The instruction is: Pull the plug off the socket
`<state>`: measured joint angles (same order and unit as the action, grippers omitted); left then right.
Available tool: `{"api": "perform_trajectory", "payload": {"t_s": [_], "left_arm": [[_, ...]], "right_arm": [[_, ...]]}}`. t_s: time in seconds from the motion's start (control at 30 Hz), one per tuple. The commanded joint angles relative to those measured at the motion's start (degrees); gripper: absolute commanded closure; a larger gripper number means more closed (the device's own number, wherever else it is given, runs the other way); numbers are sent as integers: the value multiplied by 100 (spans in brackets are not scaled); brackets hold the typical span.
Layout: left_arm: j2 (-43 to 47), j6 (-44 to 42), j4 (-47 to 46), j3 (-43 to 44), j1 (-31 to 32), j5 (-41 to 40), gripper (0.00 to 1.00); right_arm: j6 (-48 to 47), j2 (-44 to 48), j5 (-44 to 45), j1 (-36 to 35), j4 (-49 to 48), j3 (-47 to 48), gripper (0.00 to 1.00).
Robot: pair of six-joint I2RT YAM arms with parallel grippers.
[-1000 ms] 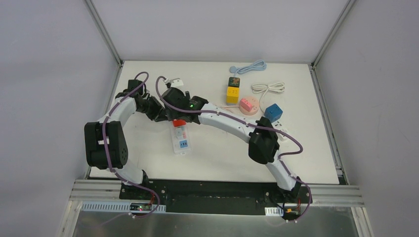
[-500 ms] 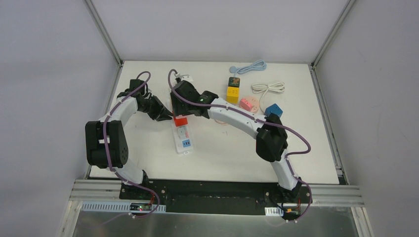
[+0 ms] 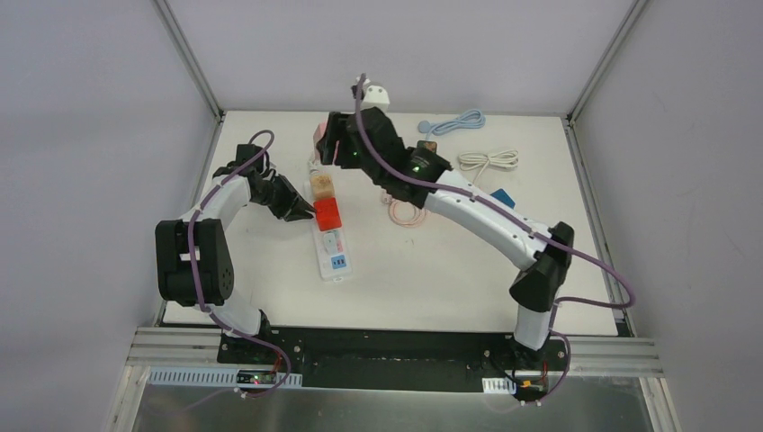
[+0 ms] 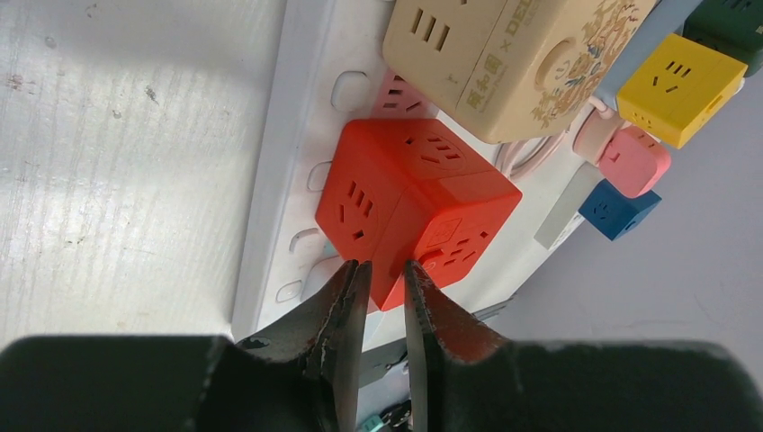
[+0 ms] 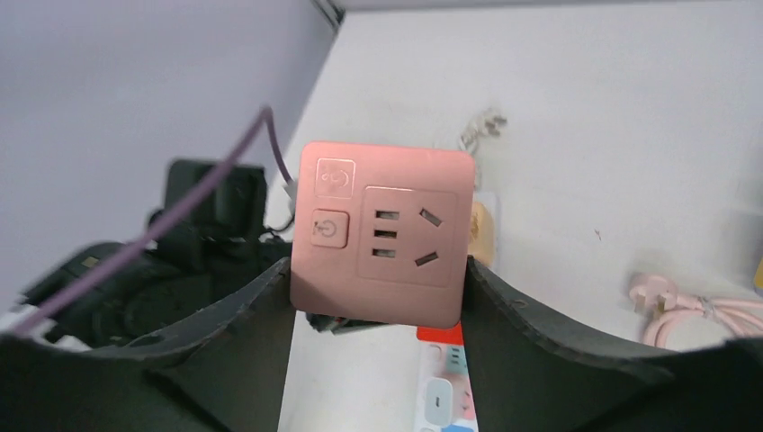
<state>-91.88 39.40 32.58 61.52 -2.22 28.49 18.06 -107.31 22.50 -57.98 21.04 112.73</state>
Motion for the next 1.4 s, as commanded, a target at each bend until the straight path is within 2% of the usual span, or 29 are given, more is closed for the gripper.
{"api": "perform_trajectory", "payload": {"t_s": [0.0, 0.07, 0.2, 0.37, 0.7, 0.83, 0.97, 1.1, 1.17, 1.2, 1.3, 1.37], "left_arm": [[-334, -380, 687, -132, 20, -952, 77], [-303, -394, 697, -44, 20, -812, 74], [-199, -548, 778, 291, 20, -390, 59], [47, -674, 1008, 775, 20, -342, 41], [893, -825, 1127, 727, 19, -524, 24], [1347, -978, 1119, 509, 19, -780, 21], [1600, -987, 1085, 384, 16, -881, 20], [1639, -1002, 1089, 410, 20, -888, 21], [1630, -1012, 1125, 437, 15, -891, 21], [1621, -1013, 1142, 440, 15, -894, 22], [1610, -992, 1166, 442, 19, -930, 22], [1590, -981, 1195, 453, 18, -958, 23]], "right_arm": [[510, 533, -112, 317, -595, -319, 100], [743, 556, -286, 522, -599, -487, 100], [1252, 535, -827, 956, -715, -963, 100], [1682, 292, -1547, 1382, -1032, -1523, 100], [2094, -1142, -2551, 1640, -1170, -1206, 100], [2127, -1598, -2662, 1655, -1236, -1036, 94], [2150, -1922, -2734, 1710, -1292, -903, 76], [2114, -2016, -2732, 1808, -1302, -896, 45], [2076, -1933, -2629, 1849, -1274, -958, 26], [2027, -1863, -2559, 1865, -1270, -989, 20], [1814, -1600, -2352, 1881, -1273, -1094, 8], [1651, -1415, -2287, 1893, -1237, -1149, 4]]}}
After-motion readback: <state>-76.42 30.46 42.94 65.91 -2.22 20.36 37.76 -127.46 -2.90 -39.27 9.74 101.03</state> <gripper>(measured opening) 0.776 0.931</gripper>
